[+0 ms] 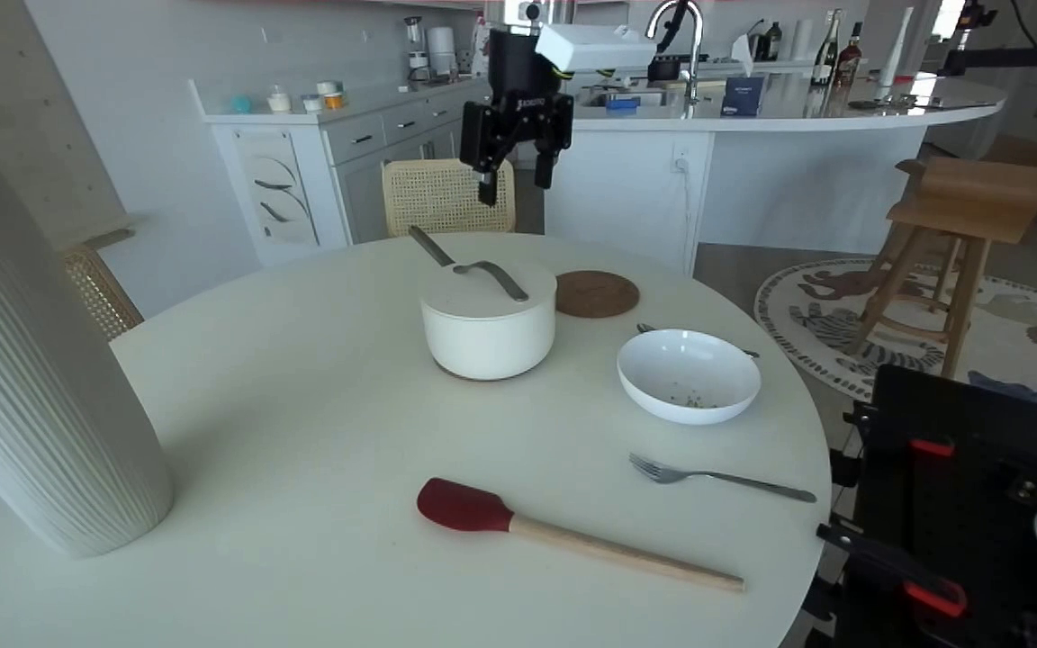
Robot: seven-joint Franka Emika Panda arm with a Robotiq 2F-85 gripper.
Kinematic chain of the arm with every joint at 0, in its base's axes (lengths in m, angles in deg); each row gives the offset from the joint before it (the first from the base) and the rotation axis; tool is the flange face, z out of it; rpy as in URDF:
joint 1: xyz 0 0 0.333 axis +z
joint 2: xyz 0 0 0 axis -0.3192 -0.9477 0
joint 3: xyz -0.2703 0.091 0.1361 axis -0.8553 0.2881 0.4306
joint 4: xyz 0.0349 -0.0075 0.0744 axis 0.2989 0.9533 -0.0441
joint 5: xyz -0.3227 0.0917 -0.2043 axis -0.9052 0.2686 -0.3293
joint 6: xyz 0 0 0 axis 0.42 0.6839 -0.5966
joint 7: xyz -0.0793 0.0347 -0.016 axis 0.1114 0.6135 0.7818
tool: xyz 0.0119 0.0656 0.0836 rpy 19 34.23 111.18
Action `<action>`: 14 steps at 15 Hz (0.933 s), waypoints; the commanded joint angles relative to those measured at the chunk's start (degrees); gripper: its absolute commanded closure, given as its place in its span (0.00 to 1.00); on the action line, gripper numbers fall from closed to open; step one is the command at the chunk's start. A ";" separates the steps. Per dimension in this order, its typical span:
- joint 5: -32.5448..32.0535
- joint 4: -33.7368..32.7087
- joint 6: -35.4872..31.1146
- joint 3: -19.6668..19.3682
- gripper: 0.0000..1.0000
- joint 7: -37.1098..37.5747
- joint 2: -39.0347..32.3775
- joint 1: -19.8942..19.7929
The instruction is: Take the broccoli from the white bowl and put it in the white pot then take the wooden spatula out of the pot and put it on the table then put the white lid on the pot
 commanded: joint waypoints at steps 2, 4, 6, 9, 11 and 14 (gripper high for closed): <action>-0.02 1.18 0.13 0.33 0.00 -0.01 1.38 -0.34; -0.02 1.58 0.13 0.34 0.00 -0.01 1.66 -0.35; -0.02 1.65 0.13 0.34 0.00 -0.01 1.66 -0.35; -0.02 1.67 0.13 0.34 0.00 -0.01 1.66 -0.35; -0.02 1.68 0.13 0.34 0.00 -0.01 1.66 -0.35; -0.02 1.70 0.13 0.34 0.00 -0.01 1.66 -0.35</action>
